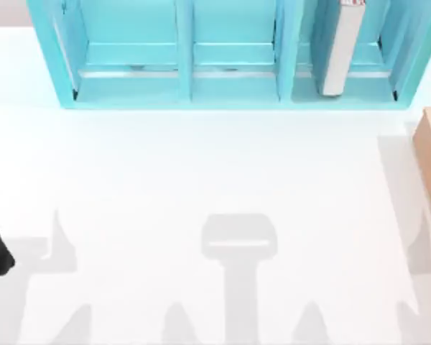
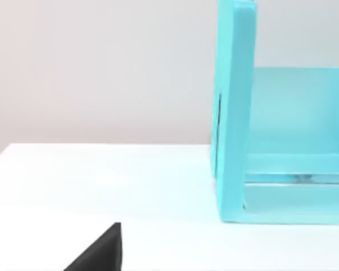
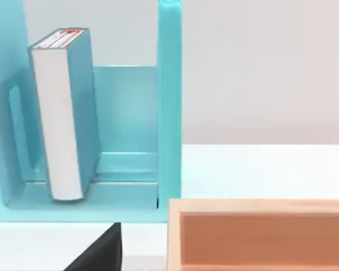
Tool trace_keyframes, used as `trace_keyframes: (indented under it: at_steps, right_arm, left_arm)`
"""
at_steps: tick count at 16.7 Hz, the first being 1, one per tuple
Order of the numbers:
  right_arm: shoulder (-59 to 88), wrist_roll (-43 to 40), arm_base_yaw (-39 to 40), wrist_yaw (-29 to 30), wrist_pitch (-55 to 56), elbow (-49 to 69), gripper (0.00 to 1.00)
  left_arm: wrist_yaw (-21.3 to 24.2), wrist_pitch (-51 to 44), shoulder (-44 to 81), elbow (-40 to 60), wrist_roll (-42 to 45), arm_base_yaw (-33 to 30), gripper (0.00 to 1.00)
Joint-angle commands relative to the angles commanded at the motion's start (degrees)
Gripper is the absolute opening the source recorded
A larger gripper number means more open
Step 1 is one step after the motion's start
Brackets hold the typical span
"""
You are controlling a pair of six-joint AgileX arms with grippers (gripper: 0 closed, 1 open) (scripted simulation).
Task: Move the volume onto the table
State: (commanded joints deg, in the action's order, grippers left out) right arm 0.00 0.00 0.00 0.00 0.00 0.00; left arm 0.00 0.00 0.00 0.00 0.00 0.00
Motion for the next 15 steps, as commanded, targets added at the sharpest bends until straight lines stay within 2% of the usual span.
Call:
trace_keyframes:
  at_steps: [4, 7, 11, 15]
  right_arm:
    - [1.8, 0.1, 0.3, 0.6, 1.5, 1.1, 1.0]
    - [9.0, 0.3, 1.9, 2.9, 6.8, 5.0, 1.0]
    - [26.7, 0.7, 5.9, 7.3, 17.1, 12.4, 1.0]
    - [50.8, 1.3, 11.0, 12.6, 29.2, 20.7, 1.0]
  left_arm:
    - [0.0, 0.0, 0.0, 0.0, 0.0, 0.0, 1.0]
    - [0.0, 0.0, 0.0, 0.0, 0.0, 0.0, 1.0]
    - [0.0, 0.0, 0.0, 0.0, 0.0, 0.0, 1.0]
    - [0.0, 0.0, 0.0, 0.0, 0.0, 0.0, 1.0]
